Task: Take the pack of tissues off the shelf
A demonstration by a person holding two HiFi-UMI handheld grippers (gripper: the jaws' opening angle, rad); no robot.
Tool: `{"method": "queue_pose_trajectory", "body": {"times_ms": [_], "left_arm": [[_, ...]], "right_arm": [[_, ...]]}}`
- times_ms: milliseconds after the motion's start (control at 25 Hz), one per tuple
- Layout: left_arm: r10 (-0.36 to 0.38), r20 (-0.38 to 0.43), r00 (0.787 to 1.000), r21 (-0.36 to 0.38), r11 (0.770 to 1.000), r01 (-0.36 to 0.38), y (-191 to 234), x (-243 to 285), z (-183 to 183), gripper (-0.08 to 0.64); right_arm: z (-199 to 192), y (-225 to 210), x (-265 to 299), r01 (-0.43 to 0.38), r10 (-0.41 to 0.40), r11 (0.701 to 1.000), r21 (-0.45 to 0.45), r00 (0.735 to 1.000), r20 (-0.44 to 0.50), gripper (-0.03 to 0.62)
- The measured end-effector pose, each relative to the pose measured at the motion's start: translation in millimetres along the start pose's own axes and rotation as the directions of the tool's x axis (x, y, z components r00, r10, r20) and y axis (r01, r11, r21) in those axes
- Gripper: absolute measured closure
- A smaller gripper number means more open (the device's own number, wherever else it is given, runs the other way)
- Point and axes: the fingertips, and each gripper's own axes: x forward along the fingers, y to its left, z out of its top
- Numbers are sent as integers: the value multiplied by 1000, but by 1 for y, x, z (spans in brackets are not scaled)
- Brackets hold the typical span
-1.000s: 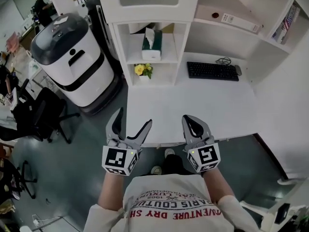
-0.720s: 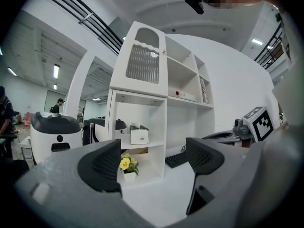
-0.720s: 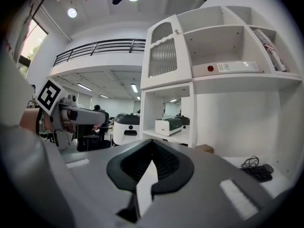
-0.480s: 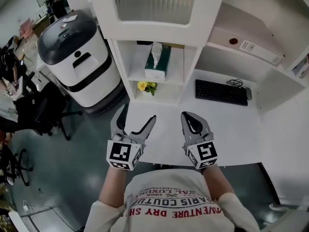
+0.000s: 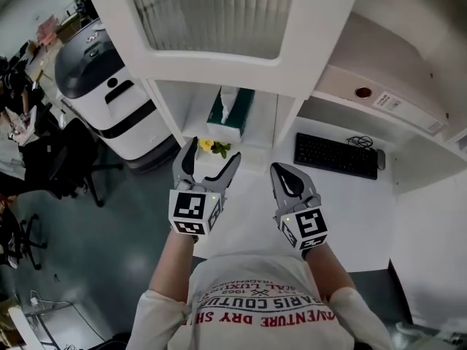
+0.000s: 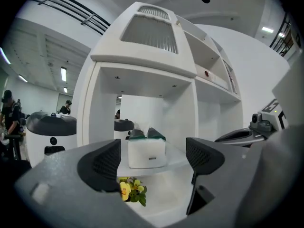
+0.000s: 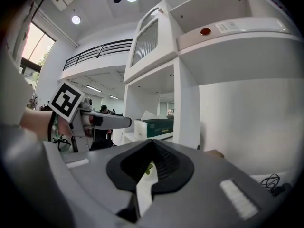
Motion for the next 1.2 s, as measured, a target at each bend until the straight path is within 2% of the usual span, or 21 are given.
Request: {"method": "queue_pose_trajectory", "body": {"times_ms": [120, 320, 560, 800, 1200], "left_arm": [[12, -14, 1000, 4, 1000, -12, 1, 25, -5, 120], [55, -31, 998, 6, 998, -55, 7, 55, -11, 71], [97, -52, 994, 33, 995, -96, 15, 81, -12, 58], [125, -88, 988, 28, 992, -123, 20, 99, -22, 60], [148, -71, 987, 57, 988, -144, 24, 102, -21, 120]], "right_arm": [[-3, -12, 10, -10, 10, 1000, 15, 1000, -6, 591], [-9, -24, 21, -28, 28, 999, 31, 1000, -14, 591], [-19, -32, 26, -32, 34, 998, 54, 999, -32, 591], [-26, -38, 30, -30, 33, 998, 61, 998, -47, 592], [-31, -39, 31, -20, 24, 998, 66, 998, -62, 592]]}}
